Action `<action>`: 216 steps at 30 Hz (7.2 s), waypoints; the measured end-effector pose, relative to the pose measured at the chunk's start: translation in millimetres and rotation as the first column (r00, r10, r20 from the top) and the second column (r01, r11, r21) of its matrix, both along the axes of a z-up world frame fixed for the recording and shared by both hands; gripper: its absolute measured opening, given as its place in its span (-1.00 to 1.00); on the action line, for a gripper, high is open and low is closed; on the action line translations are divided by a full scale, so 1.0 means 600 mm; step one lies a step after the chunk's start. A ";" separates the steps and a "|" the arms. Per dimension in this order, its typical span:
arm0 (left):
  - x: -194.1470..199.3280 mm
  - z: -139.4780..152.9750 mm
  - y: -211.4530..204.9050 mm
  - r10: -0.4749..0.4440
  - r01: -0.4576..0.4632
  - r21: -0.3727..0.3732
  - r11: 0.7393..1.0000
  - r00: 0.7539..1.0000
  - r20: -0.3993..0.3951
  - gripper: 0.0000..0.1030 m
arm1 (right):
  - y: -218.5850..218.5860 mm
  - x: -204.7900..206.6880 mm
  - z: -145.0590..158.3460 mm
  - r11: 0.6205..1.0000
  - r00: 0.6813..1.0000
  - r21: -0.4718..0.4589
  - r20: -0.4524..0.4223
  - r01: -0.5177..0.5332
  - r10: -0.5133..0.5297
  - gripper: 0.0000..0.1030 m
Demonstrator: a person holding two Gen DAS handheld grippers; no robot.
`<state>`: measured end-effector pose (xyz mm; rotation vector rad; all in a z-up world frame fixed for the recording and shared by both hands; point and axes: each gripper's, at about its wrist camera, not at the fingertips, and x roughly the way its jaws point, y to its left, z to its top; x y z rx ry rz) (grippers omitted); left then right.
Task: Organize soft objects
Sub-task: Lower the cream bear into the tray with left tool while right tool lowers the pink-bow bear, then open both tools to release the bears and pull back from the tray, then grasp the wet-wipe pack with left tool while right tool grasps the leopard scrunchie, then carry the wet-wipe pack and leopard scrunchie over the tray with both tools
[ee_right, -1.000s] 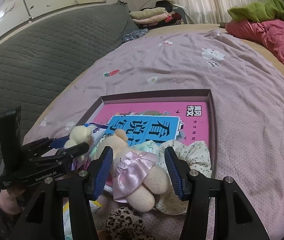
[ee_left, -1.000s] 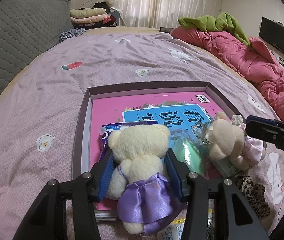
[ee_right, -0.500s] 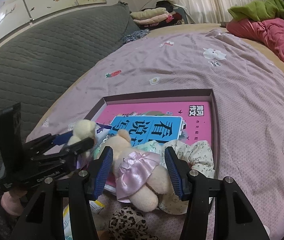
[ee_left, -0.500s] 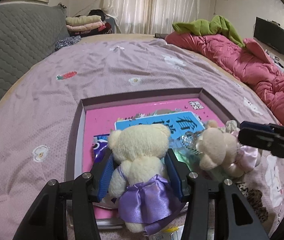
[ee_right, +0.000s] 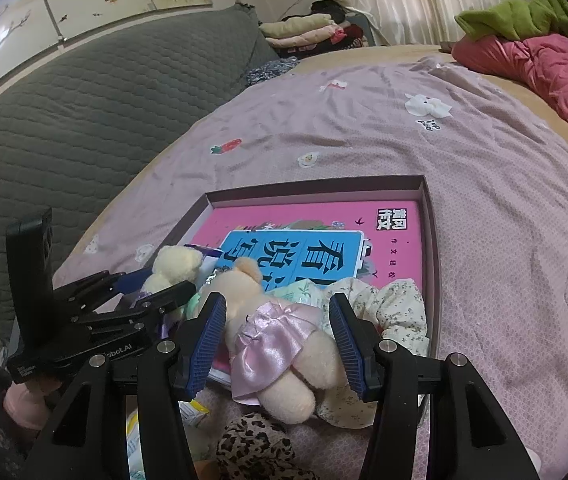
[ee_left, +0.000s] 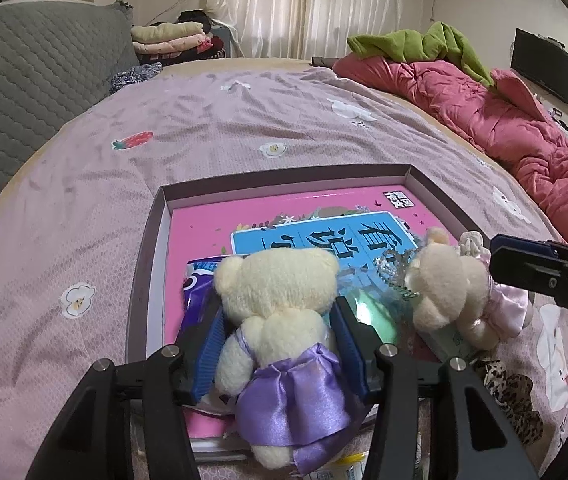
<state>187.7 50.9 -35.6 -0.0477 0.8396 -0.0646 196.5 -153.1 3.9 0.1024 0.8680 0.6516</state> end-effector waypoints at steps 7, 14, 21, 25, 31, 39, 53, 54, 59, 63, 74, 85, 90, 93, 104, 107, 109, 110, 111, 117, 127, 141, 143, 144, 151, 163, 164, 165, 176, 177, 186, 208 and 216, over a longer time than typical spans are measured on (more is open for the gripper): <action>-0.002 0.000 -0.003 0.000 0.000 0.004 1.000 1.000 -0.002 0.01 | -0.005 0.000 -0.001 1.000 1.000 -0.002 0.004 0.003 -0.003 0.08; -0.001 -0.002 -0.004 0.001 -0.001 0.007 1.000 1.000 -0.004 0.02 | -0.005 0.000 -0.001 1.000 1.000 -0.003 0.005 0.004 -0.004 0.10; -0.002 -0.003 -0.005 0.003 -0.003 0.013 1.000 1.000 -0.005 0.05 | -0.007 0.001 0.000 1.000 1.000 -0.004 0.009 0.005 -0.005 0.10; -0.002 -0.003 -0.002 0.004 -0.004 0.012 1.000 1.000 -0.008 0.08 | -0.008 0.002 0.000 1.000 1.000 -0.005 0.013 0.005 -0.005 0.10; -0.002 -0.003 -0.003 0.003 -0.003 0.018 1.000 1.000 -0.007 0.10 | -0.008 0.002 0.002 1.000 1.000 -0.009 0.020 0.006 -0.006 0.10; -0.002 -0.002 -0.003 0.003 -0.003 0.018 1.000 1.000 -0.006 0.11 | -0.009 0.000 0.004 1.000 0.999 -0.015 0.033 0.006 -0.006 0.33; -0.013 0.015 -0.002 -0.004 0.004 -0.003 1.000 1.000 0.016 0.21 | 0.000 -0.006 0.006 1.000 0.998 -0.025 0.058 -0.007 0.008 0.34; -0.013 0.017 -0.001 -0.004 0.004 -0.004 1.000 1.000 0.017 0.22 | -0.001 -0.006 0.007 1.000 0.998 -0.026 0.062 -0.007 0.008 0.34; -0.020 0.027 -0.001 -0.014 0.014 -0.012 1.000 1.000 0.026 0.23 | -0.001 -0.008 0.010 1.000 0.997 -0.027 0.077 -0.008 0.010 0.34; -0.027 0.038 0.000 -0.008 0.008 -0.013 1.000 0.999 0.044 0.23 | -0.003 -0.013 0.017 1.000 0.995 -0.019 0.098 -0.017 0.019 0.36; -0.075 0.074 0.019 0.018 -0.014 -0.036 0.999 0.995 0.097 0.24 | -0.006 -0.051 0.044 0.998 0.980 -0.019 0.189 -0.058 0.061 0.47; -0.133 0.079 -0.012 -0.019 0.026 -0.095 0.995 0.998 0.067 0.24 | -0.024 -0.107 0.048 0.995 0.973 -0.048 0.209 -0.086 0.094 0.47; -0.156 0.074 -0.019 -0.027 0.031 -0.130 0.991 0.999 0.031 0.24 | -0.037 -0.133 0.042 0.995 0.979 -0.061 0.182 -0.080 0.090 0.47; -0.170 0.069 -0.026 -0.040 0.040 -0.144 0.989 0.999 0.006 0.24 | -0.045 -0.144 0.036 0.996 0.985 -0.068 0.155 -0.064 0.074 0.47; -0.201 0.045 -0.086 -0.133 0.127 -0.088 0.988 0.989 -0.066 0.23 | -0.078 -0.166 -0.012 0.993 0.998 -0.102 -0.039 -0.050 0.046 0.48; -0.203 0.039 -0.095 -0.147 0.140 -0.084 0.987 0.986 -0.079 0.23 | -0.071 -0.171 -0.027 0.989 0.996 -0.125 -0.065 -0.077 0.069 0.48; -0.201 0.033 -0.099 -0.153 0.145 -0.083 0.986 0.984 -0.094 0.23 | -0.063 -0.174 -0.037 0.983 0.994 -0.155 -0.069 -0.094 0.084 0.48; -0.200 0.029 -0.101 -0.155 0.147 -0.081 0.986 0.983 -0.102 0.23 | -0.058 -0.174 -0.041 0.980 0.993 -0.172 -0.069 -0.104 0.094 0.48; -0.200 0.026 -0.101 -0.156 0.147 -0.080 0.986 0.982 -0.108 0.23 | -0.053 -0.176 -0.045 0.976 0.993 -0.188 -0.066 -0.109 0.098 0.48; -0.191 0.009 -0.092 -0.144 0.126 -0.121 0.985 0.979 -0.146 0.23 | -0.028 -0.168 -0.070 0.949 0.992 -0.289 -0.051 -0.123 0.113 0.39; -0.183 -0.001 -0.103 -0.179 0.159 -0.137 0.978 0.972 -0.154 -0.13 | 0.001 -0.159 -0.098 0.910 0.988 -0.384 -0.047 -0.156 0.149 -0.21; -0.182 -0.004 -0.119 -0.225 0.208 -0.127 0.970 0.965 -0.133 -0.65 | -0.037 -0.136 -0.073 0.955 0.994 -0.277 -0.070 -0.102 0.086 -0.48; -0.183 0.005 -0.112 -0.213 0.199 -0.135 0.971 0.971 -0.107 -0.65 | -0.043 -0.138 -0.063 0.963 0.994 -0.250 -0.064 -0.100 0.086 -0.53; -0.183 0.010 -0.108 -0.207 0.193 -0.137 0.972 0.974 -0.094 -0.65 | -0.046 -0.140 -0.057 0.967 0.994 -0.233 -0.059 -0.102 0.091 -0.54; -0.188 0.047 -0.083 -0.161 0.162 -0.148 0.976 0.987 0.018 -0.65 | -0.047 -0.155 -0.023 0.977 0.989 -0.154 -0.009 -0.145 0.146 -0.64; -0.181 0.083 -0.037 -0.070 0.088 -0.144 0.986 0.990 0.122 -0.65 | -0.047 -0.166 0.039 0.985 0.978 0.013 0.121 -0.174 0.172 -0.64; -0.179 0.085 -0.029 -0.059 0.077 -0.144 0.987 0.990 0.128 -0.65 | -0.045 -0.164 0.044 0.986 0.978 0.017 0.130 -0.168 0.165 -0.64; -0.176 0.088 -0.022 -0.045 0.065 -0.145 0.987 0.990 0.135 -0.65 | -0.044 -0.162 0.047 0.986 0.978 0.020 0.135 -0.165 0.161 -0.64; -0.137 0.098 0.055 0.084 -0.055 -0.169 0.984 0.982 0.171 -0.65 | -0.040 -0.114 0.072 0.995 0.979 0.050 0.192 -0.083 0.072 -0.64; -0.131 0.095 0.061 0.093 -0.064 -0.175 0.983 0.982 0.166 -0.65 | -0.041 -0.109 0.073 0.996 0.979 0.049 0.193 -0.074 0.063 -0.64; -0.094 0.074 0.088 0.136 -0.109 -0.200 0.974 0.983 0.127 -0.64 | -0.067 -0.069 0.073 0.996 0.983 0.088 0.179 0.029 -0.045 -0.64; -0.049 0.041 0.099 0.135 -0.125 -0.182 0.975 0.990 0.045 -0.64 | -0.084 -0.026 0.048 0.989 0.982 0.015 0.122 0.145 -0.145 -0.63; -0.046 0.036 0.084 0.099 -0.091 -0.178 0.980 0.995 0.033 -0.64 | -0.092 -0.019 0.036 0.981 0.977 -0.013 0.097 0.191 -0.189 -0.62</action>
